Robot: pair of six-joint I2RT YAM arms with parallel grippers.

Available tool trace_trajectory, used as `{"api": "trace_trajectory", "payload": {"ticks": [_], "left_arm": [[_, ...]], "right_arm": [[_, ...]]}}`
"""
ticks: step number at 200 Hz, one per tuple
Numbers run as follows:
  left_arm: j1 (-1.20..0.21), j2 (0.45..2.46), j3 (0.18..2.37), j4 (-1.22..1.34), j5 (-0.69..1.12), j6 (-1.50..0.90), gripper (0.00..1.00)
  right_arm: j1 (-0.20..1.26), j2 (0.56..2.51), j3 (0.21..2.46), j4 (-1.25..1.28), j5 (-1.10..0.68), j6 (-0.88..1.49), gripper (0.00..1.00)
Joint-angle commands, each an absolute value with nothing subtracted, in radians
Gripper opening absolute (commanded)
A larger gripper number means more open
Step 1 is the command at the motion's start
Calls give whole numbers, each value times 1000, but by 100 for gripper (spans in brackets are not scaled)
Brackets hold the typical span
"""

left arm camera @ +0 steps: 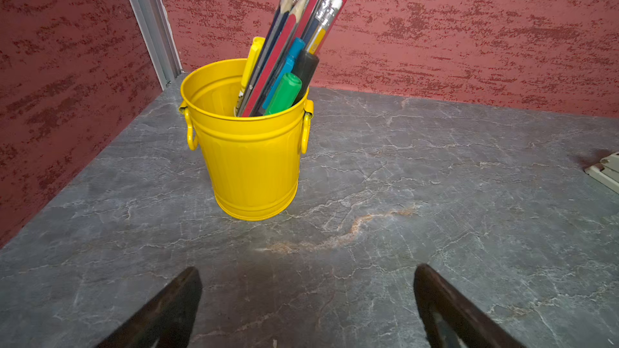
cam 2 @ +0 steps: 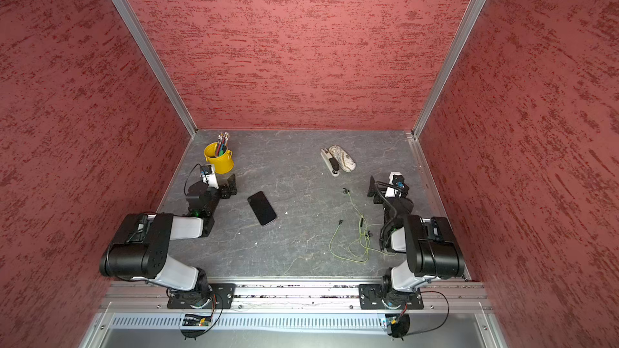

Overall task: Plug wired earphones into phones
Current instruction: Pick up the wired earphone from the center of the board.

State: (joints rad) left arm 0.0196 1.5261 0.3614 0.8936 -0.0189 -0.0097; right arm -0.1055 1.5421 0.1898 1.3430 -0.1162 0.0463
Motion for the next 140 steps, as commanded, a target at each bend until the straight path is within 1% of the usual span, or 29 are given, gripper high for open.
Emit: {"api": "trace_trajectory", "payload": {"ticks": [1, 140], "left_arm": [[26, 1535, 379, 894, -3, -2, 99], [25, 1535, 379, 894, -3, -2, 100]], "right_arm": [[-99, 1549, 198, 1381, -124, 36, 99], [-98, 1549, 196, 1382, -124, 38, 99]]}}
